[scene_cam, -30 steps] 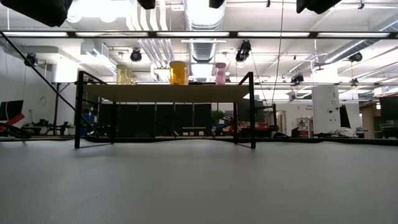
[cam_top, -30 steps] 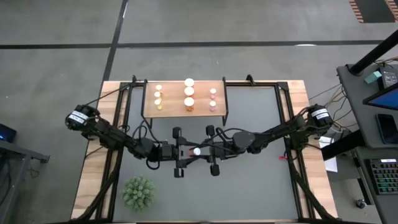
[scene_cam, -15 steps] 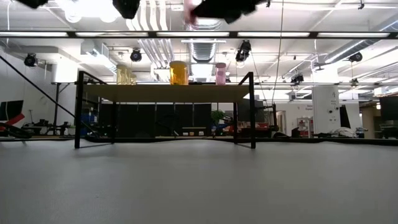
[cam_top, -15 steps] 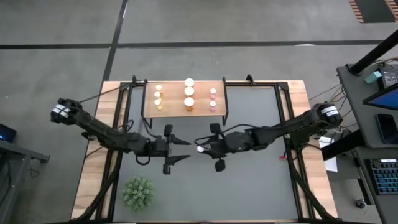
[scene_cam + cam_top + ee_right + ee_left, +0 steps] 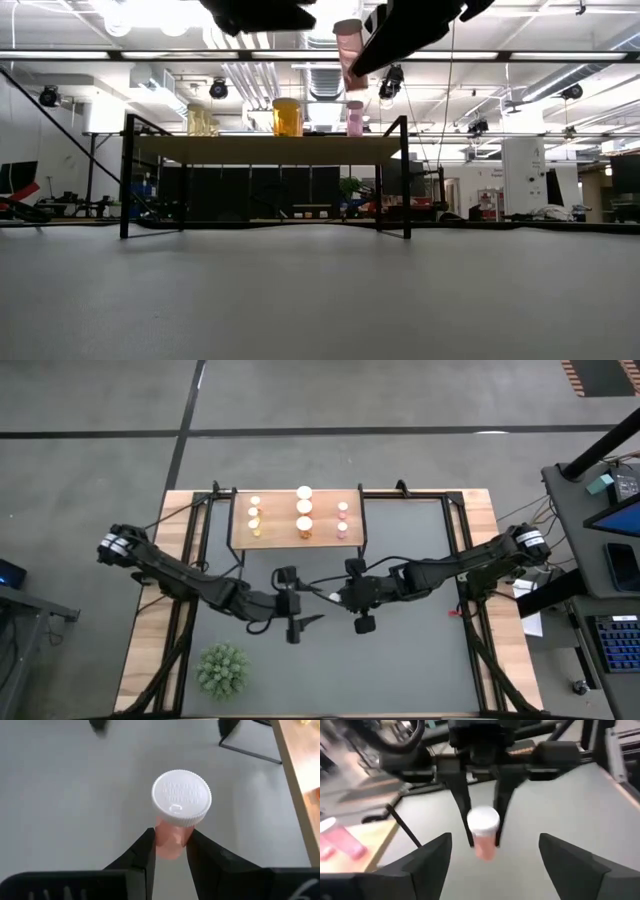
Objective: Pick and place medicine bottles onto shelf by color
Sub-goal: Put the red pill bottle on the shelf
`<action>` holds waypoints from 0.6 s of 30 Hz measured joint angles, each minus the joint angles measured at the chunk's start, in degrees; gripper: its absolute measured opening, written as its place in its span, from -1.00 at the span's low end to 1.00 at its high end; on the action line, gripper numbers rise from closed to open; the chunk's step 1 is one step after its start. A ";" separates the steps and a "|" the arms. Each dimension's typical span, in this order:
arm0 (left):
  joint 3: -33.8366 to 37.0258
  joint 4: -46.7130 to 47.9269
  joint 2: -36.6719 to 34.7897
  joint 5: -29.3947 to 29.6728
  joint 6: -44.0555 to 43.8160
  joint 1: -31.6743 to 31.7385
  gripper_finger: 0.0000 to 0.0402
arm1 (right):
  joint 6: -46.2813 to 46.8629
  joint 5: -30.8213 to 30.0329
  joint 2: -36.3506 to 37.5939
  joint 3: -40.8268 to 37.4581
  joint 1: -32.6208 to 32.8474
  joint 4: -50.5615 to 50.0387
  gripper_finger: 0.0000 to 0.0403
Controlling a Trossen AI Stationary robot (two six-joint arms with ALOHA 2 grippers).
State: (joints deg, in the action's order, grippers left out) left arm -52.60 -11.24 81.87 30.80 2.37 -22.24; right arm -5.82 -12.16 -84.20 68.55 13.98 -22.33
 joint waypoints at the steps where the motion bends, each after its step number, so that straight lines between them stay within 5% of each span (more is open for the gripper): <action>1: 0.00 -2.02 1.15 0.72 1.00 0.17 0.41 | -0.01 0.02 0.00 -0.01 0.00 -0.11 -0.58; 5: 0.04 -10.12 4.47 2.61 3.83 1.22 0.42 | -0.07 0.04 -0.15 -0.04 0.00 -0.11 -0.59; 18: 0.55 -15.37 8.12 0.73 5.71 2.80 0.27 | -0.13 0.07 -0.17 -0.04 0.00 -0.09 -0.58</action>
State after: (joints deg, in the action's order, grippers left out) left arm -52.05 -26.61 89.99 31.53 8.08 -19.44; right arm -5.96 -12.10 -84.38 68.51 13.98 -22.41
